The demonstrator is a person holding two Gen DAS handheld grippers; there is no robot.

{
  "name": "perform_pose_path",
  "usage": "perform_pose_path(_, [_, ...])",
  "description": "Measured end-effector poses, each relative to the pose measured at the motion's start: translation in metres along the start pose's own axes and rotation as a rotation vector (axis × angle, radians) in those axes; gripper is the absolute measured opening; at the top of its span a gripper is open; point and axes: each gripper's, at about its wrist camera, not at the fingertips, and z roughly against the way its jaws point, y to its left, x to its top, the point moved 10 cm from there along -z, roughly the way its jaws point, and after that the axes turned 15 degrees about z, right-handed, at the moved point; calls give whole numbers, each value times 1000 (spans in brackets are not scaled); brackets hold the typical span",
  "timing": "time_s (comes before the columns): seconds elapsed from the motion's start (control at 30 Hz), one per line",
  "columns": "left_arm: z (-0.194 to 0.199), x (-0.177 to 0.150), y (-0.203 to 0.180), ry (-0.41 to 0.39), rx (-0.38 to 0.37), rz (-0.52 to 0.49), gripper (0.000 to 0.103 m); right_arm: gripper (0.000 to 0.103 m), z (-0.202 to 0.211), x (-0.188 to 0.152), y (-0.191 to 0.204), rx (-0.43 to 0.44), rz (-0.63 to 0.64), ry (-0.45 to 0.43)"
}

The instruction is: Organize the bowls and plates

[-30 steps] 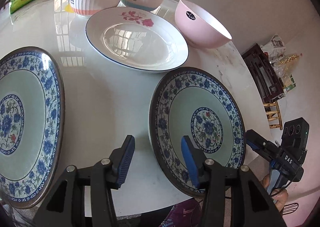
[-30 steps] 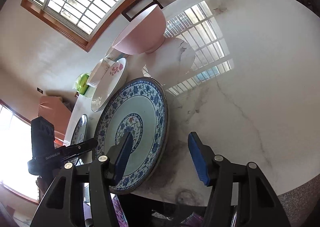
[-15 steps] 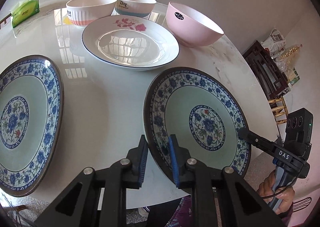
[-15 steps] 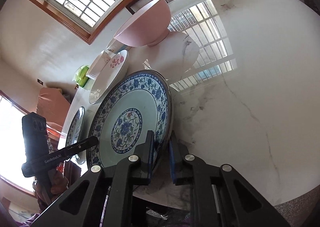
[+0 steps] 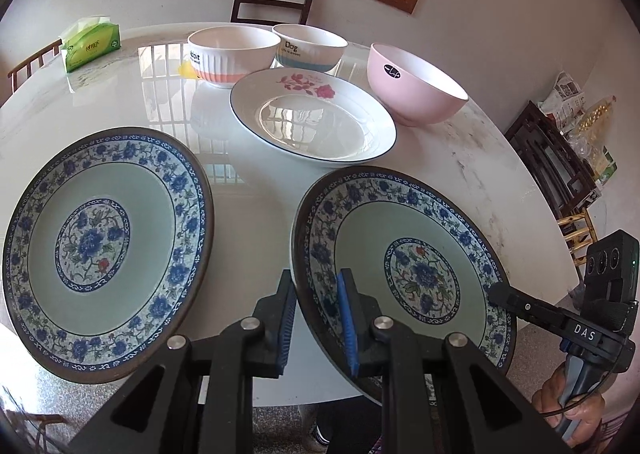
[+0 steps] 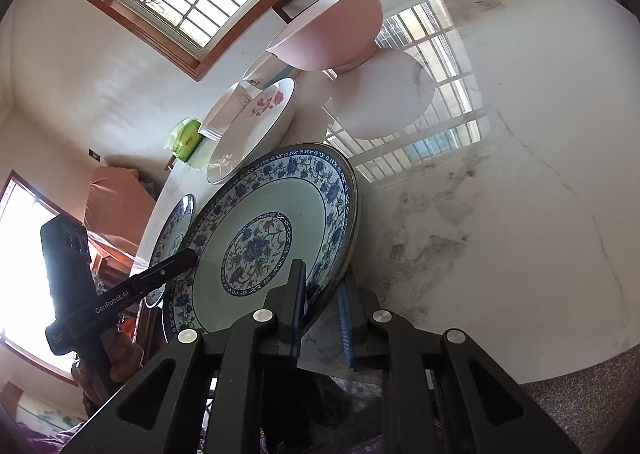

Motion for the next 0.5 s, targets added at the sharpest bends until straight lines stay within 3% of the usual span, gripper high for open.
perform_pose_path(0.3, [27, 4, -2, -85, 13, -50, 21, 17, 4, -10, 19, 33, -20, -22])
perform_pose_path(0.5, [38, 13, 8, -120, 18, -29, 21, 17, 2, -4, 31, 40, 6, -30])
